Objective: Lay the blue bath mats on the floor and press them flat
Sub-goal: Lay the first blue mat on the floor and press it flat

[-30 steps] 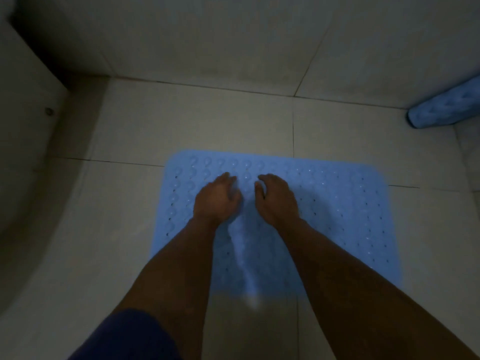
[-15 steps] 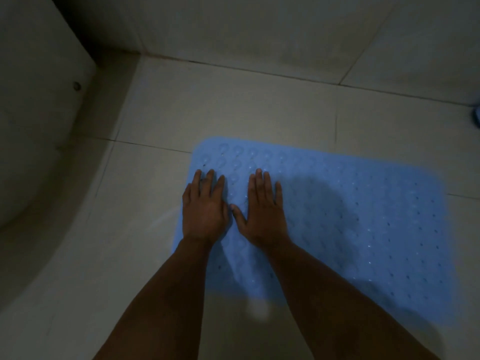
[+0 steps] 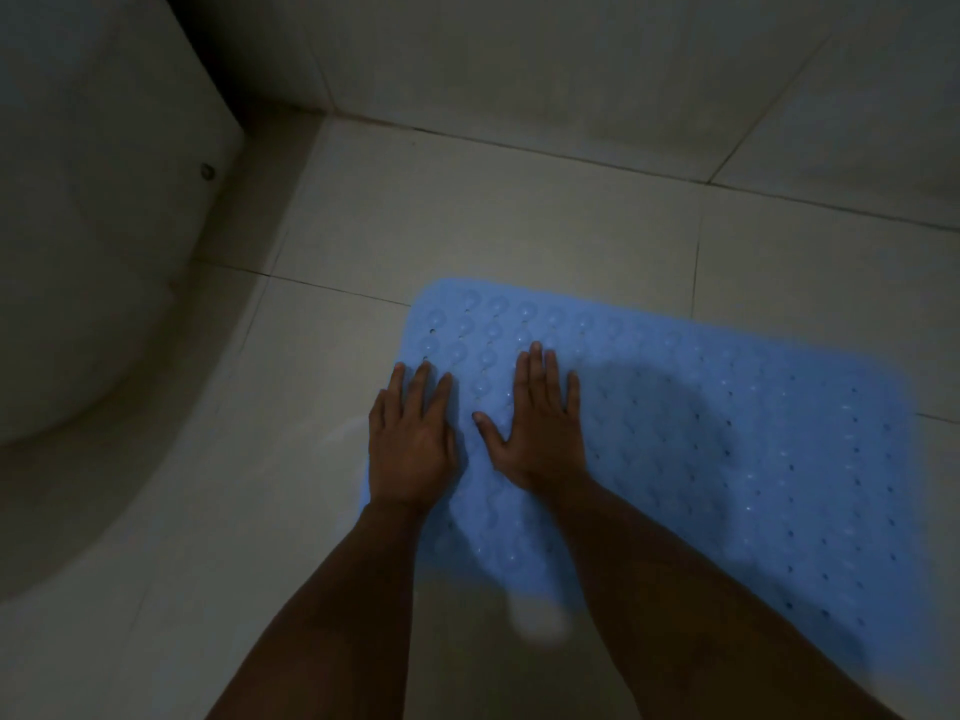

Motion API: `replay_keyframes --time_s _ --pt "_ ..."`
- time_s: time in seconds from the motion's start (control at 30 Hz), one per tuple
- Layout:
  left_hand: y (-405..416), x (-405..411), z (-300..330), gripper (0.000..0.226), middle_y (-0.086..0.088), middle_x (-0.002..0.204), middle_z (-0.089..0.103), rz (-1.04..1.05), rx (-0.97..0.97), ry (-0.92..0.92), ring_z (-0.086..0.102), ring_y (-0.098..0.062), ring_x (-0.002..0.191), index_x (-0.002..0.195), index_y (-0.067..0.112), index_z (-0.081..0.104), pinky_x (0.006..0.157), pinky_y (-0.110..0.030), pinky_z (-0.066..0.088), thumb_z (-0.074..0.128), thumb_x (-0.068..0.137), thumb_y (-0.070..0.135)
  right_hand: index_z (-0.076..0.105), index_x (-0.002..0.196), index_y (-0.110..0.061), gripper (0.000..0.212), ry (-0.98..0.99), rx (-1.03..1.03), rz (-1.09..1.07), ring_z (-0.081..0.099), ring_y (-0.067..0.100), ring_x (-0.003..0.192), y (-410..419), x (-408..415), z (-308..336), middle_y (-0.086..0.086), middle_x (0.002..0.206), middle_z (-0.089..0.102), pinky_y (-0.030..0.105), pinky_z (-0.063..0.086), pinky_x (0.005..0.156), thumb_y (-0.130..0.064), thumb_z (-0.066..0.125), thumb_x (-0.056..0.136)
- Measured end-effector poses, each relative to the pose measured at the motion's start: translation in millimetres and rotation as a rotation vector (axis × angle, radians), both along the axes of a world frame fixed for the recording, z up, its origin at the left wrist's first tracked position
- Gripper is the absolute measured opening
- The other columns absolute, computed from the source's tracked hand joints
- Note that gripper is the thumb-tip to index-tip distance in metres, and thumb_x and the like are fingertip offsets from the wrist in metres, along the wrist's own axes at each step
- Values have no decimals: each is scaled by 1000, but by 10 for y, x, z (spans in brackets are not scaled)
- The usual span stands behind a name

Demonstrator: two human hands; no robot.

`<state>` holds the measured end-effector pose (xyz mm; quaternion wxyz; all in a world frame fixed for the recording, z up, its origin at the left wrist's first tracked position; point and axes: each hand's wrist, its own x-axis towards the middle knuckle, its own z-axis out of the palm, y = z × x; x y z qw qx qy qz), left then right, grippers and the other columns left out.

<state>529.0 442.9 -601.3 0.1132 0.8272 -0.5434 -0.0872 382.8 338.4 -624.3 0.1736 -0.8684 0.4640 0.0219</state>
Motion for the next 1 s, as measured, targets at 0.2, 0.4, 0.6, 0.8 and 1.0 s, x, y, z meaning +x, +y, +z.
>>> replay_keyframes --time_s 0.2,0.4,0.6,0.8,1.0 --pt "22 30 504 59 -16 160 44 16 88 -11 30 -43 152 150 14 50 113 -60 40 42 94 30 -3 161 -23 98 -249 594 -189 20 26 154 -565 20 690 9 168 16 45 19 125 -55 60 93" --pt "-383 -127 219 66 -16 166 33 -131 119 42 18 -41 157 157 12 41 119 -64 32 27 100 41 20 160 -25 75 -325 434 -282 31 29 150 -877 -122 853 9 163 32 46 29 121 -52 53 98" --pt "-667 -360 -377 86 -12 174 2 -271 126 -70 -5 -32 161 166 14 13 127 -60 5 22 101 70 42 151 -22 55 -378 163 -222 30 26 150 -813 -210 387 4 155 45 45 28 121 -44 51 101" --pt "-666 -367 -393 88 -13 174 -3 -259 124 -90 -9 -28 161 166 12 8 127 -60 6 22 101 70 44 149 -21 52 -330 41 -217 23 25 153 -781 -278 211 5 156 44 42 23 121 -42 50 101" --pt "-676 -331 -380 87 -12 174 -2 -255 121 -48 -8 -27 161 166 12 9 129 -56 5 26 102 69 39 151 -25 52 -327 40 -235 18 19 154 -826 -304 285 1 158 39 41 22 119 -42 47 103"
